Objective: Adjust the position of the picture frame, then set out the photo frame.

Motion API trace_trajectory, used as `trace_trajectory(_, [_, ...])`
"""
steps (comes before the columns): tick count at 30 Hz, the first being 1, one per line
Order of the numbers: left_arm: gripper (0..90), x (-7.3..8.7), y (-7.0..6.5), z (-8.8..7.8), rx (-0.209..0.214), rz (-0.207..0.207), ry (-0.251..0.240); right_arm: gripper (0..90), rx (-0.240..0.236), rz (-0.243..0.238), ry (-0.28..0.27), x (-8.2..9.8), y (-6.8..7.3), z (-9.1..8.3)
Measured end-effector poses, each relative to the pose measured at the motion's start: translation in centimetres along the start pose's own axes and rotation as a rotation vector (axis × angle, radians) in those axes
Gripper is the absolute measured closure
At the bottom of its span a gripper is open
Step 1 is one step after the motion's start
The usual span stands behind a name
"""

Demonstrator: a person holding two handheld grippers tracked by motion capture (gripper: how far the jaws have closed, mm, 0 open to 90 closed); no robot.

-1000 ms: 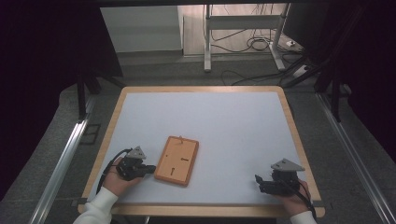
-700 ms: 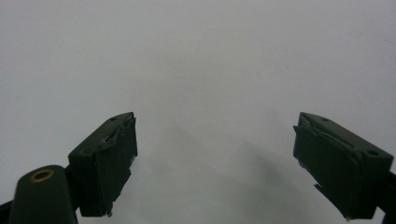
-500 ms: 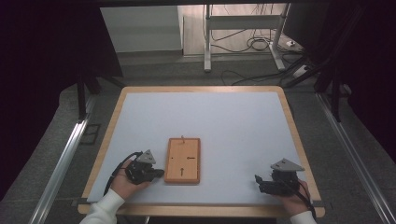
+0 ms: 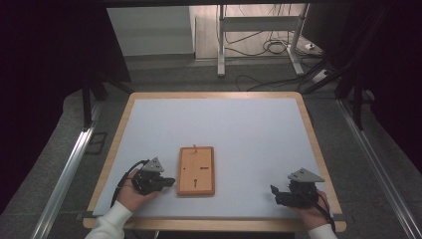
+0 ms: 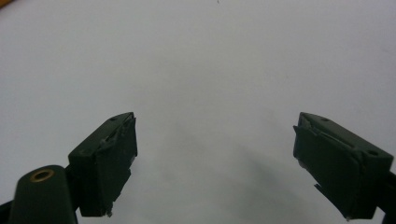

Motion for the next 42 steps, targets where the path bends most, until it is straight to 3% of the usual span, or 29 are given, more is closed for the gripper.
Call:
trace_trajectory(5, [90.0, 0.7, 0.5, -0.6, -0.046, -0.013, -0.043, 13.7, -0.048, -0.019, -0.056, -0.8, 0.9, 0.3])
trace_trajectory(9, [90.0, 0.7, 0.5, -0.9, -0.070, -0.013, -0.081, 13.3, -0.076, -0.044, -0.072, -1.3, 1.7, 0.4])
trace_trajectory(10, [83.8, 0.7, 0.5, -1.0, -0.087, -0.014, -0.095, 13.2, -0.099, -0.052, -0.069, -1.4, 2.2, 0.5])
trace_trajectory(12, [78.5, 0.8, 0.5, -0.9, -0.098, -0.018, -0.098, 13.0, -0.104, -0.058, -0.067, -1.4, 2.5, 0.6])
trace_trajectory(14, [67.7, 0.9, 0.4, -0.8, -0.108, -0.021, -0.096, 12.7, -0.106, -0.072, -0.059, -1.4, 2.9, 0.6])
trace_trajectory(15, [56.6, 0.7, 0.4, -0.8, -0.121, -0.026, -0.100, 12.3, -0.109, -0.075, -0.054, -1.5, 3.2, 0.6])
trace_trajectory(16, [52.1, 0.7, 0.4, -0.8, -0.121, -0.026, -0.100, 12.3, -0.109, -0.075, -0.054, -1.5, 3.2, 0.6])
trace_trajectory(20, [41.8, 0.5, 0.6, -0.6, -0.109, -0.039, -0.081, 11.9, -0.120, -0.083, -0.043, -1.4, 3.5, 0.7])
trace_trajectory(31, [35.0, -0.1, 1.2, -0.4, -0.105, -0.042, -0.080, 10.4, -0.116, -0.086, -0.036, -1.5, 3.4, 1.1])
trace_trajectory(35, [33.9, -0.8, 1.8, -0.4, -0.099, -0.045, -0.087, 10.2, -0.106, -0.076, -0.028, -1.5, 3.7, 1.5])
trace_trajectory(42, [32.7, -2.3, 2.4, 0.2, -0.081, -0.033, -0.086, 10.3, -0.130, -0.081, -0.023, -1.7, 4.2, 1.6])
Point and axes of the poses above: each handheld gripper's, and its own axes: z roughly forward along the jaws, x roughly out of its underside, y roughly to its left, the point moved 2 cm from there along z, roughly forward along the jaws, and after that the axes turned 5 degrees about x, right-handed, at the moved point
